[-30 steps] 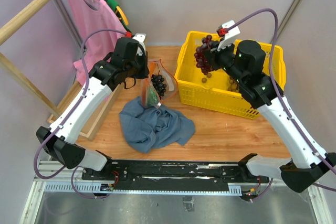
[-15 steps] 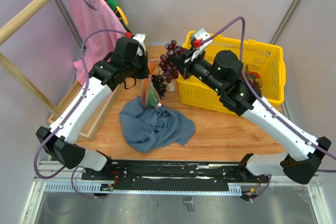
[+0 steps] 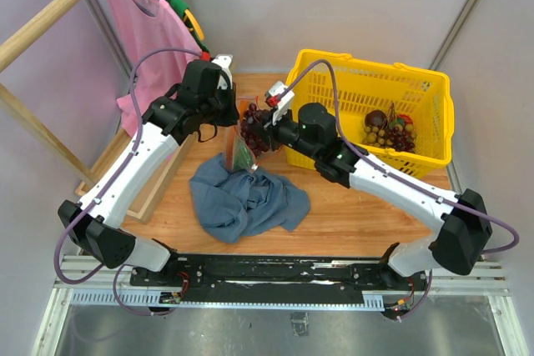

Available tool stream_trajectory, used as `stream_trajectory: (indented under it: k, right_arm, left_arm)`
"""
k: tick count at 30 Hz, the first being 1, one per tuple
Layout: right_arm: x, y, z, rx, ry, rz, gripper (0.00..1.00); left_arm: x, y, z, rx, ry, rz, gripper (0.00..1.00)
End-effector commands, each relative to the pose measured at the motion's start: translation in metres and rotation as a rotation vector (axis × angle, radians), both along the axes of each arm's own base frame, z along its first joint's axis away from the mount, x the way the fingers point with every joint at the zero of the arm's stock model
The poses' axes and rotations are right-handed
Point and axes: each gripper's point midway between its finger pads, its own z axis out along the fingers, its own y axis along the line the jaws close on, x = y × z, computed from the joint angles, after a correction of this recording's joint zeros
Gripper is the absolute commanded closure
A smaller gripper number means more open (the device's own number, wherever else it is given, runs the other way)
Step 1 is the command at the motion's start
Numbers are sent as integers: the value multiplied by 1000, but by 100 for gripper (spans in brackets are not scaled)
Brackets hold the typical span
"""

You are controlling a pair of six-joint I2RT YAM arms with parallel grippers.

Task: Place the food in the zip-top bag and seal the zipper
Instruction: Place the fake fruit in the zipper food storage bag.

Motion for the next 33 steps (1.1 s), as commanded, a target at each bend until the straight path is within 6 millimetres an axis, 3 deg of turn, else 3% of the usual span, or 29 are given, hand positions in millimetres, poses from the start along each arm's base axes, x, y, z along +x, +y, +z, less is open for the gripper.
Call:
stream_trajectory:
  k: [1,3,6,11,17,20,23,25,28,33]
  right_arm:
    - [1,13,11,32,-60,20,99]
    - [4,16,-3,-9,-39,25,99]
    - [-1,19,-4,3,-35,51,98]
    - [28,12,-19,-77,5,-58,96]
    - [48,27,-43,-92,95,-31,91]
    - [66,15,-52,-91,109,-155,91]
    - [80,2,-56,-86,126,-243,80]
    - [78,3,-57,-100,155,-219,68]
    - [66,6,-40,-101,147,-150,55]
    - [43,-4,-17,-110,156,-93,44]
  left_arm:
    - [5,-6,18,-55,-59,-11,100]
    - [5,-6,18,-55,-60,-12,100]
    - [4,-6,18,-56,-56,-14,99]
    - [1,-10,21,-76,-56,-42,100]
    - [-3,-7,21,-71,-60,-38,100]
    - [-5,-7,21,-78,-59,-44,100]
    - [-6,-7,23,-81,-63,-43,100]
    - [-6,-7,23,-86,-64,-43,100]
    - [-5,-7,23,-92,-63,-29,100]
    - [1,-3,19,-124,-58,40,100]
